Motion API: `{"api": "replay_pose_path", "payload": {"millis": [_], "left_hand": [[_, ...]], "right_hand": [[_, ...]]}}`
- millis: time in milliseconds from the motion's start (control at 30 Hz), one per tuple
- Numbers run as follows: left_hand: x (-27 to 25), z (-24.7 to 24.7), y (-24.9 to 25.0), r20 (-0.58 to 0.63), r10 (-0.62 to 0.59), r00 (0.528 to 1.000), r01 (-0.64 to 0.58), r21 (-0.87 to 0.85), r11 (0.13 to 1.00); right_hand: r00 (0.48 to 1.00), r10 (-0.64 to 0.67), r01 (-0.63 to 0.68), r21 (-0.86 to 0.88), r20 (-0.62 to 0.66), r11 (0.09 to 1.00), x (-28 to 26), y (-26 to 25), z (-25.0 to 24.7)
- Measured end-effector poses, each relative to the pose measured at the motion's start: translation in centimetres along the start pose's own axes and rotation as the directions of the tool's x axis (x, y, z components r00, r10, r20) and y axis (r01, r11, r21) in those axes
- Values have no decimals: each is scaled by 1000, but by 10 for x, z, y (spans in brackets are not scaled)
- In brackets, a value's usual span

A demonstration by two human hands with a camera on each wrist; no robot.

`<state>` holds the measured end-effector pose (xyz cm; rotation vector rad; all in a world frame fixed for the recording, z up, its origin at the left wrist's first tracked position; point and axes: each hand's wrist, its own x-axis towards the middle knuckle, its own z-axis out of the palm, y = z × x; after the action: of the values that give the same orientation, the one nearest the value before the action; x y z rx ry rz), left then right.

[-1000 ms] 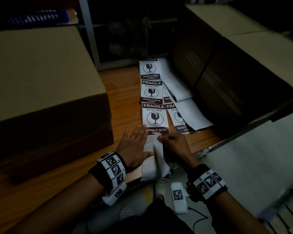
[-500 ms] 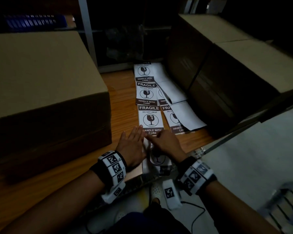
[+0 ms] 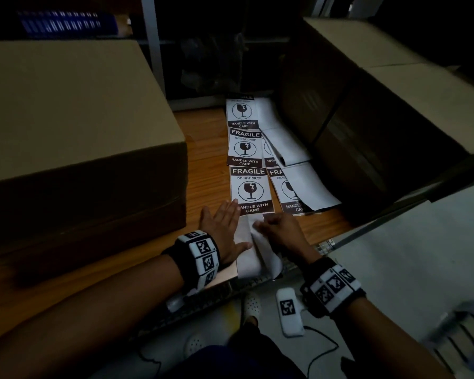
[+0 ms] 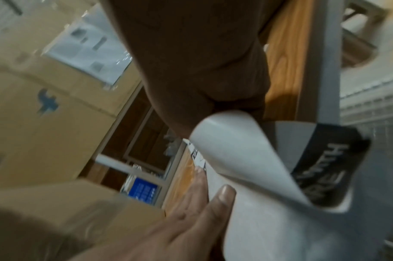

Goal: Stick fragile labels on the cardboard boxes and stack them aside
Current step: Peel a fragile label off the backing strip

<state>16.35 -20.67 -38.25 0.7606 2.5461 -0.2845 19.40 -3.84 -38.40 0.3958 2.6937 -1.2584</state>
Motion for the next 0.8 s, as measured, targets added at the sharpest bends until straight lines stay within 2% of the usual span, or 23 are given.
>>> {"api": "replay_pose_path", "payload": {"millis": [233, 533, 800], "left_hand": [[4, -1, 3, 19, -38, 999, 38, 19, 999], [3, -2, 4, 24, -40, 999, 40, 15, 999], [5, -2, 2, 44, -32, 999, 31, 23, 999]], "right_hand": [[998, 54, -55, 222, 11, 973, -3, 12, -2], [992, 117, -124, 317, 41, 940, -4, 21, -7], [991, 131, -137, 322, 41, 937, -9, 21, -14]]}}
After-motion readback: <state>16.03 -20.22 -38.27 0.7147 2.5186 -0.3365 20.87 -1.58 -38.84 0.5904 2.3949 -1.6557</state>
